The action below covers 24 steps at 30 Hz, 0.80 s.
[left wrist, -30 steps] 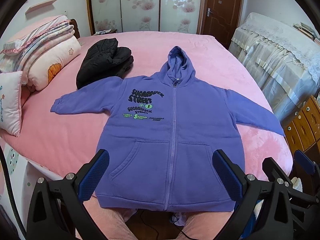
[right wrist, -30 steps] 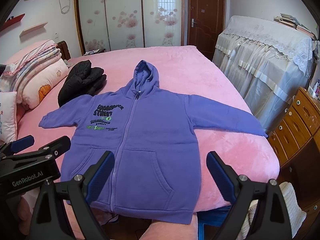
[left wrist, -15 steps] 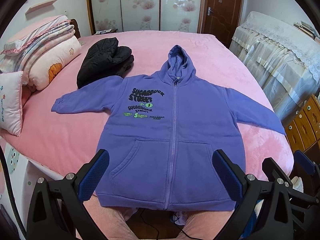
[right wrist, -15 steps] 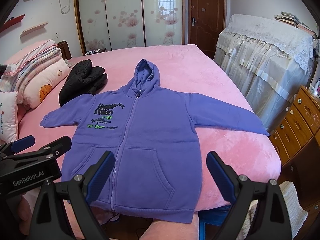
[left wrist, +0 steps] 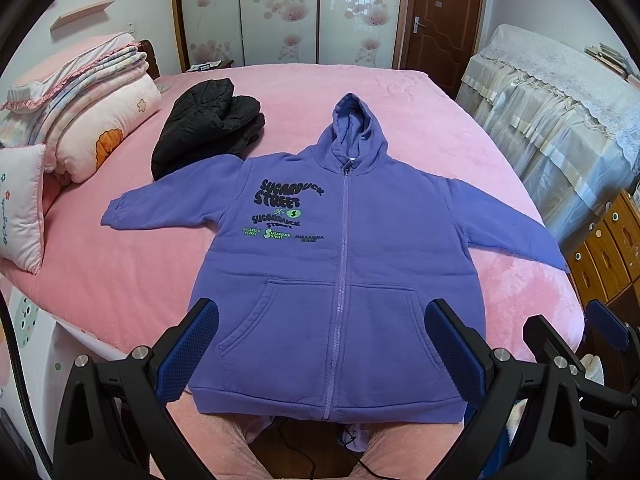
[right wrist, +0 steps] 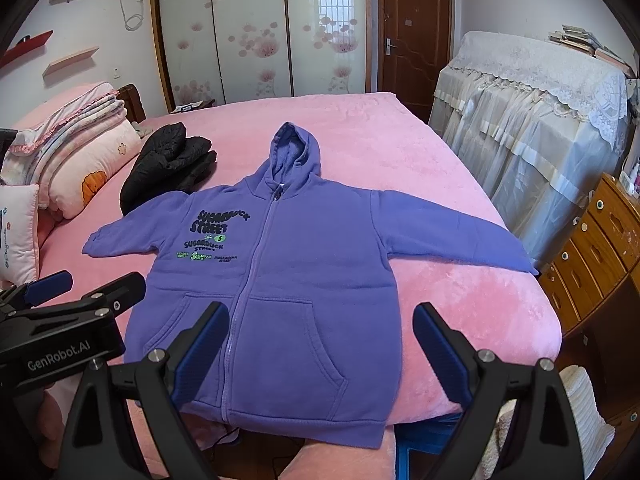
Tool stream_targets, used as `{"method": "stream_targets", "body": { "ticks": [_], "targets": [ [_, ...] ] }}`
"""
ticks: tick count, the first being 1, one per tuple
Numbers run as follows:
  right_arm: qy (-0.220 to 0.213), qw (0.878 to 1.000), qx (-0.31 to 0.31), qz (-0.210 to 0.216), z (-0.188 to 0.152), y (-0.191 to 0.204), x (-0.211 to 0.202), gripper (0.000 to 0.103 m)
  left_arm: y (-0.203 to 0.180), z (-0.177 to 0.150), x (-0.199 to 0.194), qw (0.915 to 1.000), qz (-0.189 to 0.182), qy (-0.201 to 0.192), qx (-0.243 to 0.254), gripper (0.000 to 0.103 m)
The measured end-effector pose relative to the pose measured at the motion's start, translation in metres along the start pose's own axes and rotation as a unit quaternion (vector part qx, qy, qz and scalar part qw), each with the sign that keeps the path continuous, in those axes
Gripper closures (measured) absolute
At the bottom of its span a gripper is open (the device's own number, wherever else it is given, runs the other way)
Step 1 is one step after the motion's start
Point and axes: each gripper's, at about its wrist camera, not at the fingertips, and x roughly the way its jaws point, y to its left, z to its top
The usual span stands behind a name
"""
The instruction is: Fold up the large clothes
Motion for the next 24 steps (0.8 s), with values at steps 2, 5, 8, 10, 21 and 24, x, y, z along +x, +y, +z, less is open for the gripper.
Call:
{"method": "stream_targets", "body": {
  "ticks": [2, 5, 8, 10, 21, 24],
  "targets": [
    [-0.002, 1.000, 0.001, 0.003, 0.000, -0.003, -0.002, 0.009, -0.002, 0.001, -0.001, 1.0000, -0.001, -0.002, 0.001, 0.001],
    [-0.003, 1.000, 0.001, 0.004, 0.000, -0.004, -0.002, 0.009, -0.004, 0.002, -0.003, 1.0000, -0.006, -0.006, -0.003, 0.001],
    [-0.005, 1.000, -0.003, 0.005, 0.002, -0.007, -0.002, 0.009, -0.005, 0.005, -0.003, 0.9998, -0.011, -0.012, -0.009, 0.001],
    [-0.007, 1.000, -0.004, 0.007, 0.005, -0.012, -0.002, 0.009, -0.007, 0.008, -0.004, 0.9997, -0.003, -0.019, -0.013, 0.001],
    [-0.041, 0.999, -0.003, 0.013, 0.025, -0.039, -0.001, 0.009, -0.042, 0.038, 0.005, 0.9992, 0.009, -0.015, 0.037, 0.001],
    [-0.057, 0.998, 0.000, 0.011, 0.036, -0.049, -0.005, 0.009, -0.059, 0.049, -0.001, 0.9973, 0.006, -0.039, 0.062, 0.001]
  ]
}}
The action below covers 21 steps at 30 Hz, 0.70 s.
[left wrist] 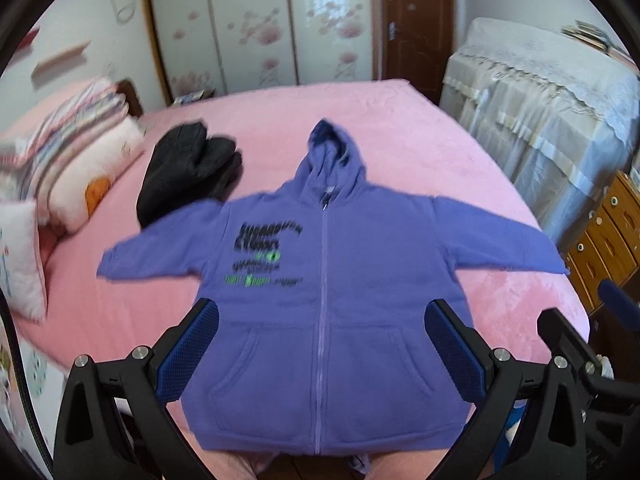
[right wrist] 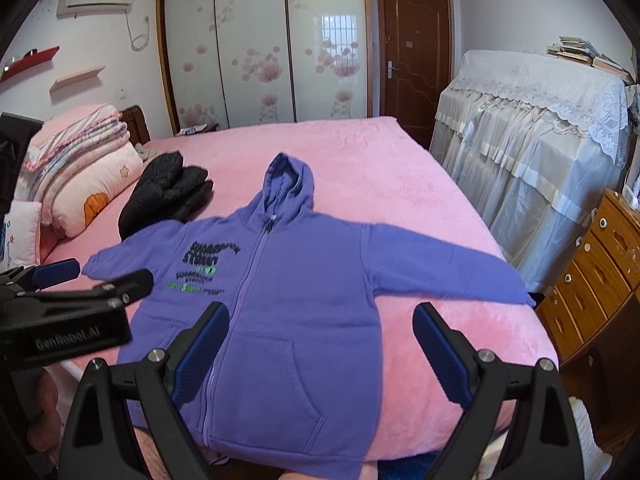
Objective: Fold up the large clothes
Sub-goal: 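Reach the right tool to the hoodie sleeve cuff and grasp it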
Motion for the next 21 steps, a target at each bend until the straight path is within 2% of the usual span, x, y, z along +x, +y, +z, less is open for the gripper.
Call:
{"method": "stream_targets", "body": {
  "ticks": [6, 13, 18, 21],
  "targets": [
    [-0.037, 0.999, 0.002, -0.024, 0.025, -0.027, -0.006, 0.009, -0.027, 0.036, -0.009, 0.9986, -0.020, -0.040, 0.027, 0.001],
    [-0.064, 0.996, 0.044, -0.053, 0.048, -0.070, -0.008, 0.009, -0.061, 0.075, -0.009, 0.9933, -0.058, -0.080, 0.060, 0.001],
    [-0.075, 0.989, 0.077, -0.102, 0.061, -0.110, 0.003, 0.009, -0.090, 0.103, 0.014, 0.9905, -0.086, -0.077, 0.076, 0.001],
    [-0.068, 0.986, 0.104, -0.115, 0.066, -0.136, 0.017, 0.009, -0.107, 0.113, 0.032, 0.9893, -0.086, -0.080, 0.087, 0.001]
  ]
}}
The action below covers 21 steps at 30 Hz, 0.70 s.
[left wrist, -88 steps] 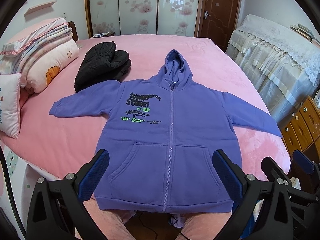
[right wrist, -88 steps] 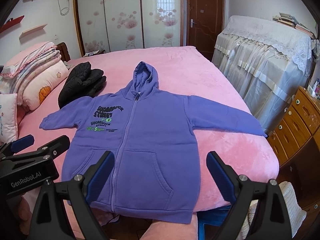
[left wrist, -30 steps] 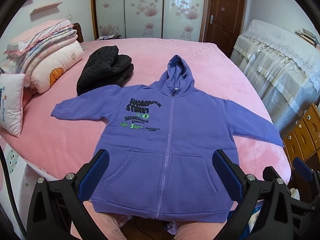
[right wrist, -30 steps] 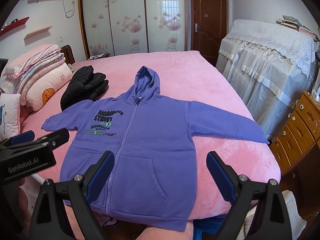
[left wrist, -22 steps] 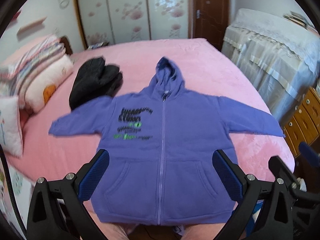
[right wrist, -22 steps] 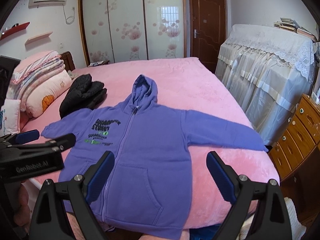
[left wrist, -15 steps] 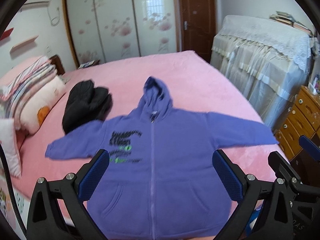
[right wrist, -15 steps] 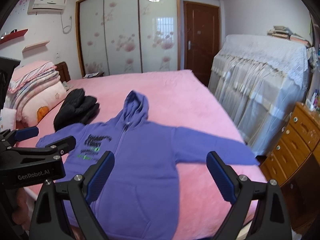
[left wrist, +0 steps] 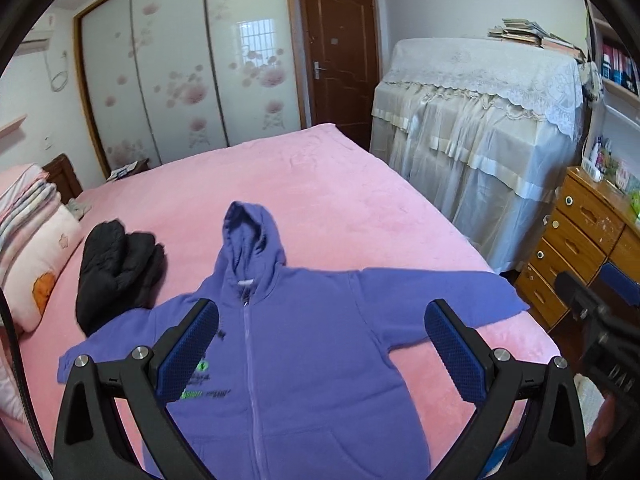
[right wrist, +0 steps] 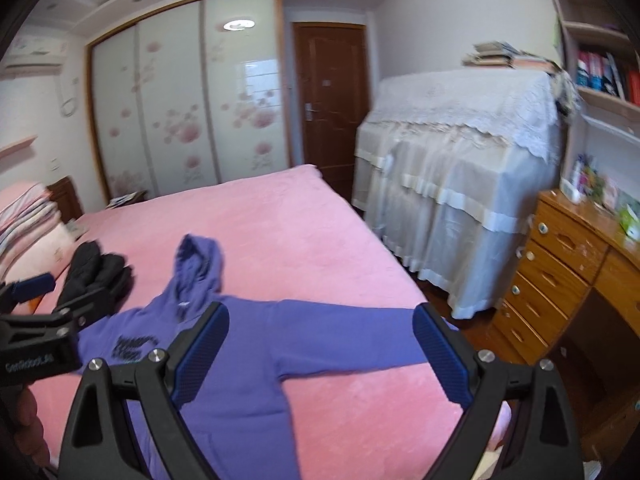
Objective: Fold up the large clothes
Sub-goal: 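Reach the right tool to the hoodie sleeve cuff and grasp it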
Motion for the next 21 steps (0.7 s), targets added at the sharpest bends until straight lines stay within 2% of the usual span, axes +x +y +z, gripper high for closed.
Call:
{"method": "stream_targets", "body": {
  "ticks": [5, 7, 10, 12, 17, 19, 21],
  "targets": [
    [0.032, 0.997, 0.048, -0.042, 0.005, -0.047, 0.053, 0.009, -0.023, 0.007, 0.056, 0.9984, 0.044, -0.030, 0.016, 0.001],
    [0.059, 0.994, 0.069, -0.056, 0.003, -0.075, 0.085, 0.009, -0.029, 0.006, 0.079, 0.9990, 0.034, -0.026, 0.011, 0.001],
    [0.100, 0.988, 0.093, -0.072, -0.004, -0.104, 0.124, 0.009, -0.036, 0.000, 0.122, 1.0000, 0.002, -0.003, -0.004, 0.001],
    [0.121, 0.983, 0.117, -0.079, -0.012, -0.127, 0.149, 0.009, -0.044, -0.006, 0.153, 0.9998, -0.005, 0.019, -0.009, 0.001],
    [0.175, 0.959, 0.209, -0.077, -0.052, -0.181, 0.206, 0.011, -0.065, -0.025, 0.215, 0.9989, -0.007, 0.047, -0.003, 0.001],
    [0.193, 0.949, 0.240, -0.073, -0.068, -0.193, 0.223, 0.020, -0.073, -0.033, 0.234, 0.9982, -0.017, 0.057, -0.008, 0.002],
    [0.215, 0.934, 0.278, -0.063, -0.088, -0.208, 0.244, 0.025, -0.084, -0.039, 0.252, 0.9979, -0.018, 0.061, -0.007, 0.002]
  ]
}}
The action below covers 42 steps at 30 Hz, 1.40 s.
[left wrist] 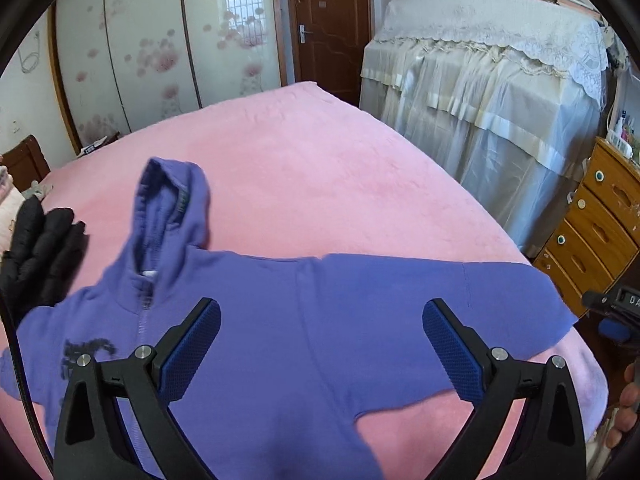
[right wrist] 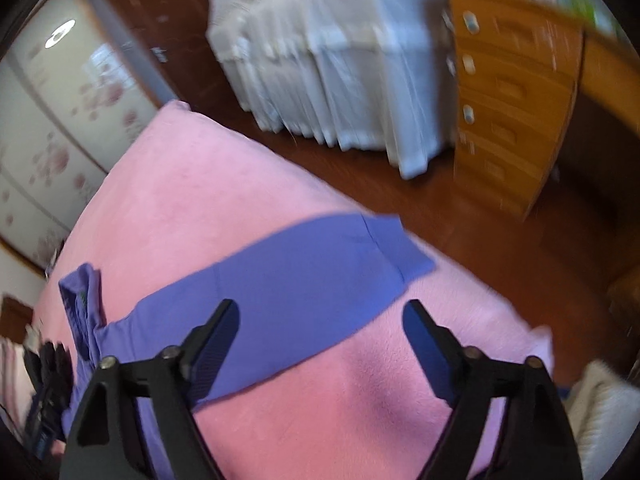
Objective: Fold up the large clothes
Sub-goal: 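Reach the right tool to the hoodie sleeve cuff and grasp it, then fold the gripped sleeve across the hoodie front with the right tool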
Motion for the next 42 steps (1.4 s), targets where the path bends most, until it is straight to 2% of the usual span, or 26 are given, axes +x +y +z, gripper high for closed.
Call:
{"method": "stream_targets", "body": {
  "ticks": [4, 7, 11, 14, 18, 19, 21, 24, 26, 29, 30, 33, 36, 39, 42],
  "targets": [
    [0.026, 0.998, 0.054, 0.013, -0.002, -0.020, 0.029, 0.027, -0.018, -0.006, 0.030, 1.0000, 0.002, 0.006, 0.004, 0.002],
    [0.031, 0.997, 0.075, 0.006, -0.003, -0.028, 0.040, 0.027, -0.028, -0.010, 0.044, 1.0000, 0.000, 0.003, 0.004, 0.005],
    [0.036, 0.995, 0.095, 0.013, -0.004, -0.039, 0.048, 0.027, -0.039, -0.013, 0.059, 0.9997, -0.021, 0.016, 0.002, 0.010],
    [0.039, 0.993, 0.111, 0.020, -0.003, -0.046, 0.058, 0.042, -0.046, -0.017, 0.065, 0.9991, -0.031, 0.029, 0.005, 0.010],
    [0.034, 0.992, 0.123, 0.026, -0.001, -0.048, 0.071, 0.068, -0.050, -0.019, 0.066, 0.9976, -0.045, 0.051, 0.011, 0.010],
    [0.029, 0.992, 0.116, 0.026, -0.001, -0.044, 0.071, 0.082, -0.050, -0.020, 0.066, 0.9969, -0.048, 0.060, 0.016, 0.010],
    [0.003, 0.994, 0.106, 0.035, -0.001, -0.036, 0.061, 0.090, -0.047, -0.020, 0.064, 0.9953, -0.048, 0.080, 0.025, 0.010],
    [-0.079, 0.994, 0.043, 0.069, -0.005, -0.003, 0.019, 0.092, -0.029, -0.016, 0.053, 0.9944, -0.056, 0.089, -0.001, 0.010],
    [-0.120, 0.987, -0.033, 0.099, -0.013, 0.037, -0.016, 0.092, -0.010, -0.011, 0.037, 0.9948, -0.060, 0.081, -0.017, 0.010],
    [-0.137, 0.971, -0.130, 0.145, -0.034, 0.094, -0.053, 0.093, 0.020, -0.005, 0.009, 0.9966, -0.060, 0.050, -0.027, 0.010],
    [-0.139, 0.962, -0.166, 0.166, -0.047, 0.120, -0.067, 0.093, 0.032, -0.004, -0.001, 0.9973, -0.052, 0.041, -0.031, 0.010],
    [-0.123, 0.944, -0.218, 0.215, -0.075, 0.165, -0.082, 0.093, 0.073, -0.008, -0.024, 0.9977, -0.034, 0.027, -0.053, 0.010],
    [-0.085, 0.928, -0.258, 0.256, -0.114, 0.208, -0.074, 0.093, 0.123, -0.020, -0.036, 0.9946, -0.022, 0.028, -0.097, 0.010],
    [-0.049, 0.923, -0.287, 0.251, -0.148, 0.235, -0.044, 0.093, 0.165, -0.039, -0.036, 0.9898, -0.009, 0.040, -0.136, 0.010],
    [-0.003, 0.926, -0.301, 0.229, -0.180, 0.248, -0.003, 0.093, 0.188, -0.061, -0.028, 0.9884, 0.012, 0.055, -0.141, 0.010]
  ]
}}
